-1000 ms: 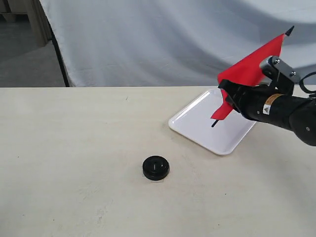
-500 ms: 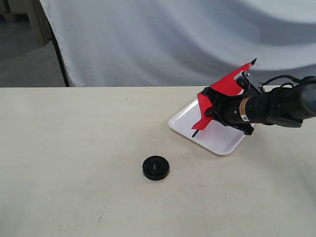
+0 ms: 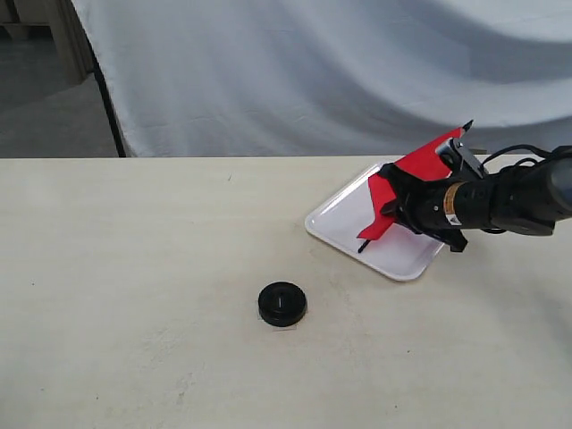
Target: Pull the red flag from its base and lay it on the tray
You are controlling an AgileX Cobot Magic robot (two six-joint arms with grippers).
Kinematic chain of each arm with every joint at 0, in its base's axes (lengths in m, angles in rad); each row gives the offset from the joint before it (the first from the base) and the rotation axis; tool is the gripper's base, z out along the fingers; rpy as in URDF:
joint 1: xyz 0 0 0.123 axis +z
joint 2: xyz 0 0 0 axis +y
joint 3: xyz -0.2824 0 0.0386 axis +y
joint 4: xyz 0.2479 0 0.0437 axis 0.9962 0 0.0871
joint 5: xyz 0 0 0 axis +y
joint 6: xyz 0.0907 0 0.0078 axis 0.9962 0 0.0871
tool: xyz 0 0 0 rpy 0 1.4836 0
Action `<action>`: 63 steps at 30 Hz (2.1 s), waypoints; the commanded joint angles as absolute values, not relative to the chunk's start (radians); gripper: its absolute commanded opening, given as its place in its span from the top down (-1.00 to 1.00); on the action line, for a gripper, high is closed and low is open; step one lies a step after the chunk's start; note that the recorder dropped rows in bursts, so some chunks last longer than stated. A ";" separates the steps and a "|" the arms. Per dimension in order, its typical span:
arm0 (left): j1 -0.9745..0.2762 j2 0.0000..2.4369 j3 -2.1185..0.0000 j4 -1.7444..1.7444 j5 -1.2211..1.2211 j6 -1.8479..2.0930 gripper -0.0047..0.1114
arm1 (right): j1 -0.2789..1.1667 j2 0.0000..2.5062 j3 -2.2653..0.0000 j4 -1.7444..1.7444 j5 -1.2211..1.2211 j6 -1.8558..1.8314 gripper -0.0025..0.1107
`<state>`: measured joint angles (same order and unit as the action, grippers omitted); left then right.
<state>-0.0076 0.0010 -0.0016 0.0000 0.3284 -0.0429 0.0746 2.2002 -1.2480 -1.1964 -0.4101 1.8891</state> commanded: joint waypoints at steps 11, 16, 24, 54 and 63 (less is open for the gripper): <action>-0.017 0.000 0.000 0.000 0.326 -0.042 0.92 | 0.072 2.183 -1.255 -1.385 -0.494 1.976 -0.15; -0.017 0.000 0.000 0.000 0.326 -0.042 0.92 | 0.072 2.125 -1.255 -1.614 -0.497 2.105 -0.15; -0.017 0.000 0.000 0.000 0.326 -0.042 0.92 | 0.072 1.922 -1.175 -1.744 -0.542 2.087 0.24; -0.017 0.000 0.000 0.000 0.326 -0.042 0.92 | 0.292 1.130 -0.680 -1.109 0.845 0.658 0.97; -0.017 0.000 0.000 0.000 0.326 -0.042 0.92 | 0.189 1.222 -0.772 -0.290 0.769 0.189 0.97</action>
<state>-0.0076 0.0010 -0.0016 0.0000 0.3284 -0.0429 0.2511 1.2330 -0.7523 -0.5453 0.8273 0.3843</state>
